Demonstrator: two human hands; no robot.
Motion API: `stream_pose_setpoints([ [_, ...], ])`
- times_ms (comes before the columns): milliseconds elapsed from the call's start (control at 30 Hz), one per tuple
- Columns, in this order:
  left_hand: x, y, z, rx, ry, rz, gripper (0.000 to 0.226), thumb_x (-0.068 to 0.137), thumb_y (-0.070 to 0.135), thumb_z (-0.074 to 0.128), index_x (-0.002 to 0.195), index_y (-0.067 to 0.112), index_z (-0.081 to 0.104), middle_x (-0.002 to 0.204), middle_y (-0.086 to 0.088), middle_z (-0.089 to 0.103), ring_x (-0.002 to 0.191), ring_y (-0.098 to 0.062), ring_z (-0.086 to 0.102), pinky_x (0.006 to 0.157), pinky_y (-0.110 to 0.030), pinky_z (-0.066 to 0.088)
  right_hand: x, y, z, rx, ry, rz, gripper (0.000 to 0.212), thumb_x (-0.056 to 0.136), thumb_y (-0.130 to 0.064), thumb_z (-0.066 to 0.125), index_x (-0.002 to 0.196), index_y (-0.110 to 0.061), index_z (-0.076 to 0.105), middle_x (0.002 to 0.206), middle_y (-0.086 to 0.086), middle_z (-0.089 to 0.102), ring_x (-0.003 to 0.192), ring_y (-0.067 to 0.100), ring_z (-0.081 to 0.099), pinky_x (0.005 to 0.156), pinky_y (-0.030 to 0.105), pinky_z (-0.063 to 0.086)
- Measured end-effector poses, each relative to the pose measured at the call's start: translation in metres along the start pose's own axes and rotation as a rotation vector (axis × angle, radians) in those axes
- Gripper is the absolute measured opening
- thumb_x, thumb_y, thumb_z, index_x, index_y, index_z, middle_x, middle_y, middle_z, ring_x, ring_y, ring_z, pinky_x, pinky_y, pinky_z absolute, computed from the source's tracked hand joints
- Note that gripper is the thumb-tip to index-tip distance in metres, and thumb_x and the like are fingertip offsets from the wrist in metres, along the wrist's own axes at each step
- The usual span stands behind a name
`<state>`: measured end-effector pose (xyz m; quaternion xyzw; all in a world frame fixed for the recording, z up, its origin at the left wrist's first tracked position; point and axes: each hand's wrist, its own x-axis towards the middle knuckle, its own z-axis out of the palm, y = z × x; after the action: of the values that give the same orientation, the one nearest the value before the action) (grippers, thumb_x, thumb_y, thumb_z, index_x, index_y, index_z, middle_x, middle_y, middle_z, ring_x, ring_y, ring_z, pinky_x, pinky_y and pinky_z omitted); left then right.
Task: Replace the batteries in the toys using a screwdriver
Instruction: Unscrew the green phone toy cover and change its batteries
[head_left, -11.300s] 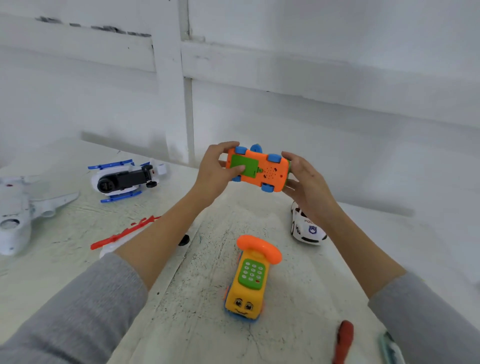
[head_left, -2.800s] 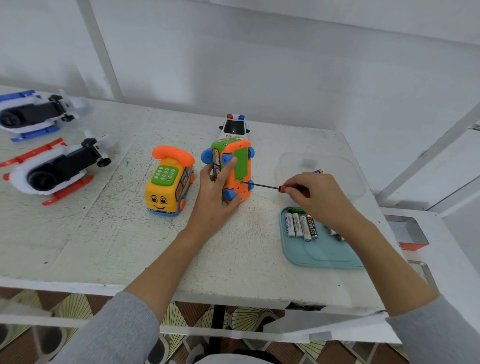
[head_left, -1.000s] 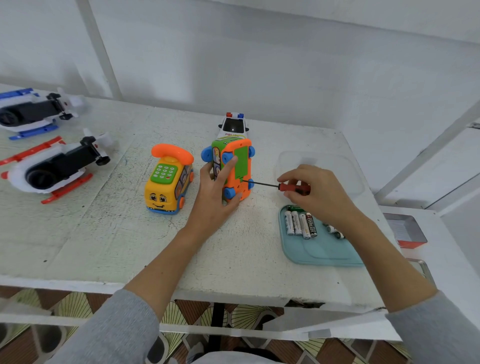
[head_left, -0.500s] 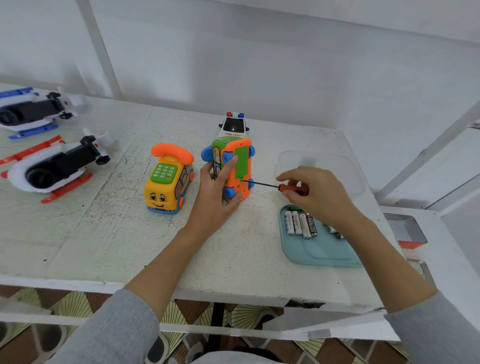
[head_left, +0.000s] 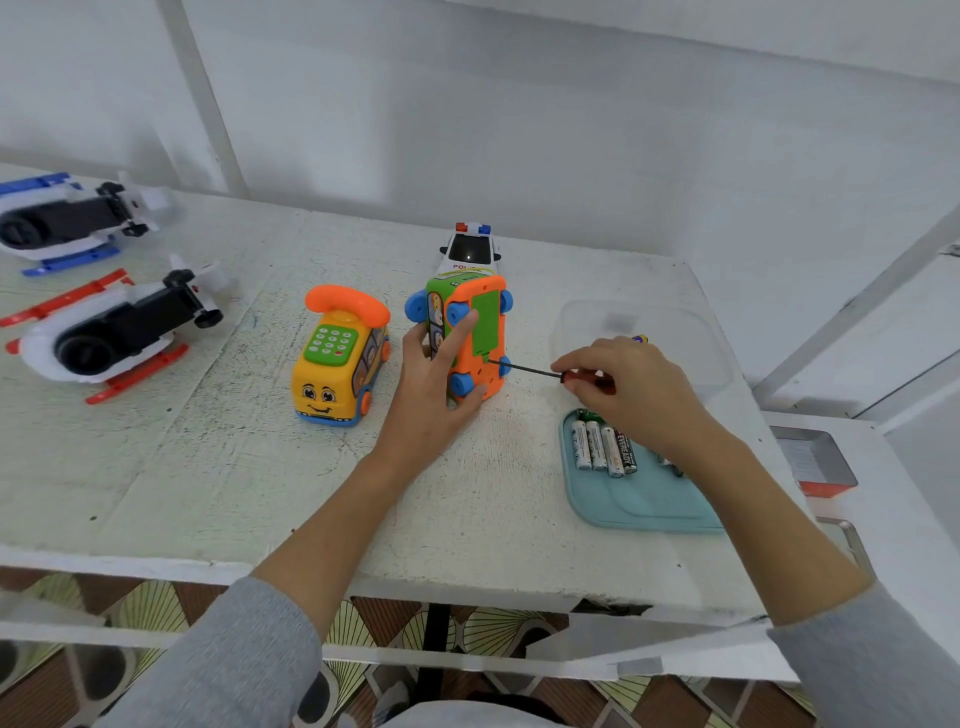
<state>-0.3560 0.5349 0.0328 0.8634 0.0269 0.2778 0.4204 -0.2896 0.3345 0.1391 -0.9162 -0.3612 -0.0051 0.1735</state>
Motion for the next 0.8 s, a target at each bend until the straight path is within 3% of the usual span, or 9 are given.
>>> stream_pose_setpoints([
  [100,0.0,0.003,-0.001,-0.006,-0.005,-0.011,0.082,0.089,0.012,0.065,0.14,0.052,0.016,0.147,-0.006,0.015,0.13,-0.01,0.028,0.104,-0.019,0.033,-0.003,-0.002,-0.001,-0.048,-0.02,-0.003,0.02,0.09,-0.025,0.057,0.108,-0.028,0.066,0.094,-0.006,0.06,0.089,0.007,0.042,0.073,0.033,0.045],
  [200,0.0,0.005,-0.002,-0.017,-0.003,-0.023,0.078,0.088,0.012,0.066,0.141,0.046,0.02,0.147,-0.007,0.016,0.129,-0.009,0.029,0.102,-0.017,0.033,-0.006,-0.002,0.001,-0.029,0.023,-0.02,0.02,0.089,-0.023,0.059,0.107,-0.026,0.067,0.094,-0.004,0.061,0.088,0.01,0.046,0.067,0.029,0.041],
  [300,0.002,0.007,-0.003,-0.097,0.022,-0.079,0.081,0.086,0.012,0.068,0.138,0.054,0.021,0.142,-0.008,0.023,0.124,-0.002,0.037,0.1,-0.014,0.039,-0.01,-0.001,0.002,0.057,0.113,-0.038,0.018,0.086,-0.016,0.062,0.102,-0.021,0.069,0.088,-0.002,0.063,0.075,0.009,0.049,0.059,0.025,0.039],
  [433,0.007,0.022,-0.006,-0.305,0.035,-0.199,0.08,0.083,0.013,0.072,0.14,0.042,0.024,0.134,-0.003,0.038,0.114,-0.005,0.051,0.079,-0.014,0.051,-0.014,-0.001,0.002,0.178,0.196,-0.027,0.016,0.083,-0.009,0.062,0.097,-0.014,0.069,0.081,0.0,0.063,0.059,-0.001,0.045,0.061,0.022,0.04],
  [500,0.012,0.032,-0.009,-0.448,0.012,-0.256,0.074,0.086,0.004,0.068,0.137,0.036,0.025,0.131,-0.002,0.042,0.101,0.003,0.058,0.068,-0.011,0.05,-0.015,-0.003,0.001,0.238,0.215,-0.026,0.016,0.083,-0.005,0.062,0.095,-0.012,0.069,0.078,-0.001,0.061,0.059,-0.001,0.045,0.061,0.019,0.038],
  [567,0.016,0.039,-0.009,-0.575,-0.015,-0.327,0.07,0.089,-0.002,0.061,0.138,0.03,0.024,0.123,0.001,0.047,0.088,0.011,0.062,0.063,-0.011,0.05,-0.015,-0.004,0.0,0.284,0.223,-0.029,0.018,0.082,-0.004,0.061,0.094,-0.013,0.069,0.077,0.0,0.06,0.06,0.002,0.047,0.061,0.024,0.042],
  [667,0.016,0.037,-0.006,-0.699,-0.034,-0.405,0.075,0.091,-0.003,0.056,0.148,0.028,0.017,0.117,0.01,0.052,0.088,0.005,0.066,0.065,-0.016,0.053,-0.015,-0.006,-0.001,0.3,0.21,-0.032,0.019,0.082,-0.004,0.06,0.094,-0.015,0.07,0.077,0.001,0.062,0.065,0.009,0.054,0.064,0.031,0.047],
  [800,0.014,0.035,-0.005,-0.693,-0.062,-0.425,0.078,0.09,0.001,0.06,0.146,0.036,0.017,0.125,-0.01,0.056,0.089,-0.008,0.068,0.069,-0.023,0.056,-0.011,-0.011,0.001,0.264,0.117,-0.041,0.023,0.081,-0.004,0.059,0.097,-0.016,0.07,0.081,0.002,0.064,0.074,0.017,0.058,0.072,0.038,0.05],
])
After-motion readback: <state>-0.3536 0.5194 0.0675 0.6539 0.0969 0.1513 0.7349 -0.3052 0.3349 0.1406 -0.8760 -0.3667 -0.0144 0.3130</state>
